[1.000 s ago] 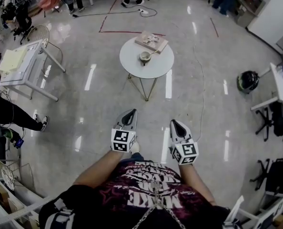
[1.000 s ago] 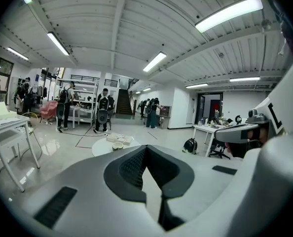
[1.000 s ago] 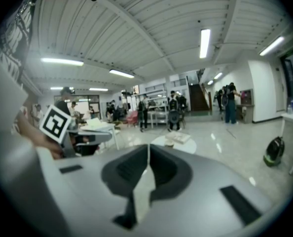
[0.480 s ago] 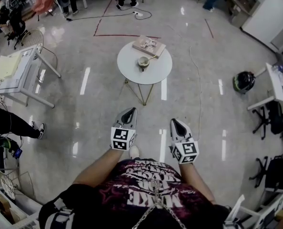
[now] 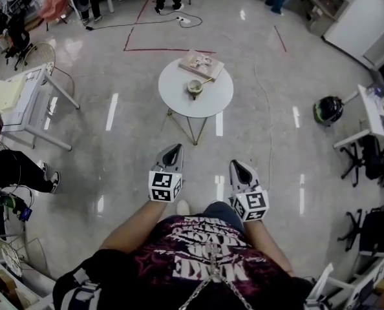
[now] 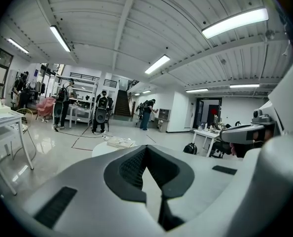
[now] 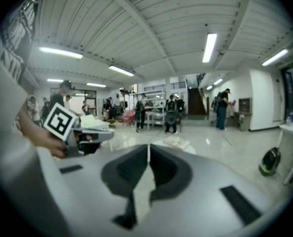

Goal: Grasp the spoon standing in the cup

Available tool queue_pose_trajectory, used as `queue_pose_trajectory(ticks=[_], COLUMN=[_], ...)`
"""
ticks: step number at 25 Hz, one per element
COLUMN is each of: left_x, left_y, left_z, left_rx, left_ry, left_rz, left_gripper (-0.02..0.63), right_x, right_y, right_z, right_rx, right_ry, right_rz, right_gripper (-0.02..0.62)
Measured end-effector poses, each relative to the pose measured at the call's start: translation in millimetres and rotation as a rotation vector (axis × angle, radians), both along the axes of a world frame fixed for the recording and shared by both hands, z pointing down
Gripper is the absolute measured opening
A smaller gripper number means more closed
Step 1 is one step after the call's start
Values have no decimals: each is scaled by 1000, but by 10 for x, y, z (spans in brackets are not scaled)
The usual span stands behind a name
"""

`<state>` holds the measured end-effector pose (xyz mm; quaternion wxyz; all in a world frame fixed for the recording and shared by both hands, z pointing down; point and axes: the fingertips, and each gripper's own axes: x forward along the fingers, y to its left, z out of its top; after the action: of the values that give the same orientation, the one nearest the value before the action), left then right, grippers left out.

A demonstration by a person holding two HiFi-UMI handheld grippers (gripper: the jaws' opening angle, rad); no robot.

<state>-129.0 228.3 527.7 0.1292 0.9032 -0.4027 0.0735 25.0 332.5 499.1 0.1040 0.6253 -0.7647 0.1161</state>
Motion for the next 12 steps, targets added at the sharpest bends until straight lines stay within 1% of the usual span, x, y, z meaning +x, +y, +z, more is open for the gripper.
queue_pose_trajectory(ticks=[4, 8, 12], left_x=[24, -52, -107], left_y=[-18, -80, -158], left_z=[54, 127, 119], left_rx=[-14, -26, -18], left_ry=[-1, -16, -19], left_rz=[-7, -24, -41], left_gripper=[25, 25, 25], right_x=[30, -31, -63], right_y=[-36, -162, -300], right_z=[50, 126, 111], right_rx=[-16, -27, -19], right_ry=[-4, -13, -39], right_rz=[-7, -33, -43], right_gripper=[35, 35, 35])
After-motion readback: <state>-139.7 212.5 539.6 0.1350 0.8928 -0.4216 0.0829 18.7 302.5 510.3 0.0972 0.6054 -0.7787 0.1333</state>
